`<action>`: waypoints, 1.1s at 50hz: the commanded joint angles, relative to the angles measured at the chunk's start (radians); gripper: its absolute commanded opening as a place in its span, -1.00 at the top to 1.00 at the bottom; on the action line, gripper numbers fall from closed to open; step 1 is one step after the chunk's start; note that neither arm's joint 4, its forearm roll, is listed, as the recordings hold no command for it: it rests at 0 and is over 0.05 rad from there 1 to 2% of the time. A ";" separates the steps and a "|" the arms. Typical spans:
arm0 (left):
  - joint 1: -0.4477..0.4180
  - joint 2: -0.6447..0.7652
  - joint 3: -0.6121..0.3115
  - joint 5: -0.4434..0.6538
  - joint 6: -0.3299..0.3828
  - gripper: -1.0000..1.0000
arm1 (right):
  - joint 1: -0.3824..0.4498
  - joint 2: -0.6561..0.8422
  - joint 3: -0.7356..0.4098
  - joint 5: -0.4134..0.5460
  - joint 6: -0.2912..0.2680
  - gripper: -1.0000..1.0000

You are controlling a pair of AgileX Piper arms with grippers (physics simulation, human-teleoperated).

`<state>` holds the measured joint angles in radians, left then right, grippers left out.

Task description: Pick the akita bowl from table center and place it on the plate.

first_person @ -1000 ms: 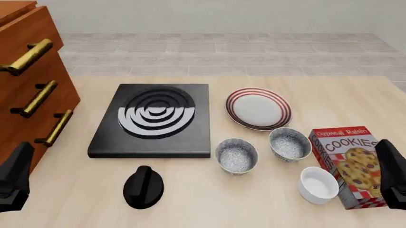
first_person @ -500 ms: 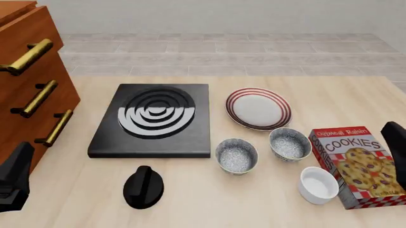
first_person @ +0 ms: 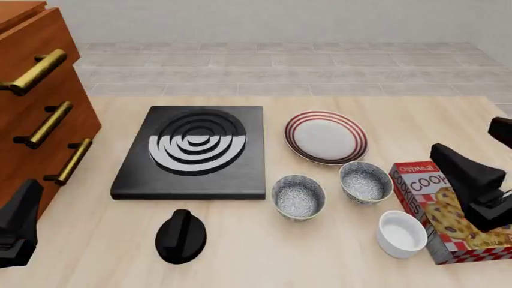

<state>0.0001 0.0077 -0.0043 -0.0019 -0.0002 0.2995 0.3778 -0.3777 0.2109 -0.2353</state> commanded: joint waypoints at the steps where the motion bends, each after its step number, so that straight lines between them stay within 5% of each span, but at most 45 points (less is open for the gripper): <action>1: 0.000 0.000 0.000 0.000 0.000 -1.00 | 0.093 0.132 -0.038 -0.009 -0.071 -1.00; 23: 0.000 0.000 0.000 0.000 0.000 -1.00 | 0.193 0.338 -0.040 -0.056 -0.188 -1.00; 33: 0.000 0.000 0.000 0.000 0.000 -1.00 | 0.274 0.427 -0.083 -0.031 -0.193 -1.00; 36: 0.000 0.000 0.000 0.000 0.000 -1.00 | 0.319 0.467 -0.116 -0.004 -0.137 -1.00; 55: 0.000 0.000 0.000 0.000 0.000 -1.00 | 0.362 0.583 -0.142 0.035 -0.235 -1.00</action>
<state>0.0001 0.0078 -0.0043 -0.0019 -0.0001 0.6301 0.8987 -0.5056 0.2282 -0.4368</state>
